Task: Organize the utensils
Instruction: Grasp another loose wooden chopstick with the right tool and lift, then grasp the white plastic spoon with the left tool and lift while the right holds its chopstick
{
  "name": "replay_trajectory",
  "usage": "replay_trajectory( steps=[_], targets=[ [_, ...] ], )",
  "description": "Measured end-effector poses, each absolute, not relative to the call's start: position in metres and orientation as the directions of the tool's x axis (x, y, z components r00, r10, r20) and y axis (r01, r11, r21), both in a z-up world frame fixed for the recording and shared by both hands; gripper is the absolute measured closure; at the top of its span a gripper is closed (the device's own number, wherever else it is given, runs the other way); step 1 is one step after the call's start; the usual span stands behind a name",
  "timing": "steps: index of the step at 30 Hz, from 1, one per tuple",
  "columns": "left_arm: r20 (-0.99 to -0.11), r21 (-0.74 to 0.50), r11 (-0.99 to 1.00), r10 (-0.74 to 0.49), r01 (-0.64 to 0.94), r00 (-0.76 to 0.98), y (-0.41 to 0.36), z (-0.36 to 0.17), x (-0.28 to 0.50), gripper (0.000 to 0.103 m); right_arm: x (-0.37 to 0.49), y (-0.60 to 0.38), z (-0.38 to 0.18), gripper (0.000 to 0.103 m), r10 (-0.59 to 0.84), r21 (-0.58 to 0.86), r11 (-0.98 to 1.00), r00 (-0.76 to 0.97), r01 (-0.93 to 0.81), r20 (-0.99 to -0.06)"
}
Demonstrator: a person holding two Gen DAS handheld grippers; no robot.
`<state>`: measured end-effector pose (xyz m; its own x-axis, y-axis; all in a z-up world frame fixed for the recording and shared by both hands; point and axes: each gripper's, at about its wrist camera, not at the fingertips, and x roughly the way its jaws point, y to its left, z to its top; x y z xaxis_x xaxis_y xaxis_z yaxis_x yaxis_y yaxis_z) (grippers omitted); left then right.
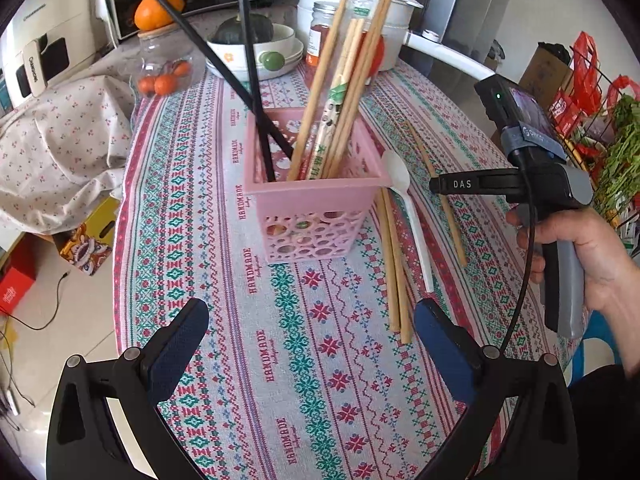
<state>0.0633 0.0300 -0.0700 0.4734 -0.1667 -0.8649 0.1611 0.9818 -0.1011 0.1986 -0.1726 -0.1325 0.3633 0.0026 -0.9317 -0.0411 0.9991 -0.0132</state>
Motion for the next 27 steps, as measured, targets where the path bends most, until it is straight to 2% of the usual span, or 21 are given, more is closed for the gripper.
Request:
replay_trajectory(
  steps=[1, 2, 4, 5, 13, 20, 22, 24, 27],
  targets=[
    [-0.866, -0.098, 0.979, -0.171, 0.176, 0.469, 0.024, -0.07, 0.063, 0.0, 0.198, -0.177, -0.131, 0.061, 0.005, -0.012, 0.999, 0.361, -0.044, -0.933],
    [-0.868, -0.095, 0.977, -0.175, 0.191, 0.465, 0.018, -0.07, 0.062, 0.0, 0.197, -0.181, -0.13, 0.066, 0.01, -0.007, 0.999, 0.356, -0.046, -0.934],
    [-0.87, -0.095, 0.972, -0.187, 0.216, 0.457, 0.004, -0.071, 0.061, 0.0, 0.196, -0.193, -0.129, 0.091, 0.02, 0.005, 0.999, 0.345, -0.045, -0.938],
    [-0.871, -0.097, 0.969, -0.194, 0.228, 0.452, -0.002, -0.071, 0.061, 0.0, 0.194, -0.2, -0.128, 0.096, 0.029, 0.015, 0.999, 0.337, -0.043, -0.941],
    [-0.882, -0.092, 0.946, -0.222, 0.312, 0.415, -0.066, -0.068, 0.07, 0.0, 0.18, -0.257, -0.122, 0.098, 0.078, 0.094, 0.995, 0.294, 0.04, -0.953],
    [-0.904, -0.013, 0.957, -0.136, 0.291, 0.406, -0.106, -0.077, 0.108, 0.0, 0.17, -0.303, -0.105, 0.098, 0.119, 0.155, 0.984, 0.325, 0.088, -0.938],
    [-0.913, 0.004, 0.967, -0.101, 0.256, 0.395, -0.108, -0.082, 0.121, 0.005, 0.169, -0.311, -0.102, 0.098, 0.132, 0.172, 0.981, 0.331, 0.095, -0.934],
    [-0.925, 0.018, 0.974, -0.071, 0.228, 0.374, -0.109, -0.088, 0.136, 0.017, 0.171, -0.316, -0.1, 0.098, 0.142, 0.185, 0.978, 0.337, 0.097, -0.931],
    [-0.93, 0.074, 0.977, -0.004, 0.198, 0.367, -0.118, -0.094, 0.154, 0.025, 0.169, -0.324, -0.097, 0.098, 0.162, 0.206, 0.974, 0.344, 0.094, -0.925]
  ],
)
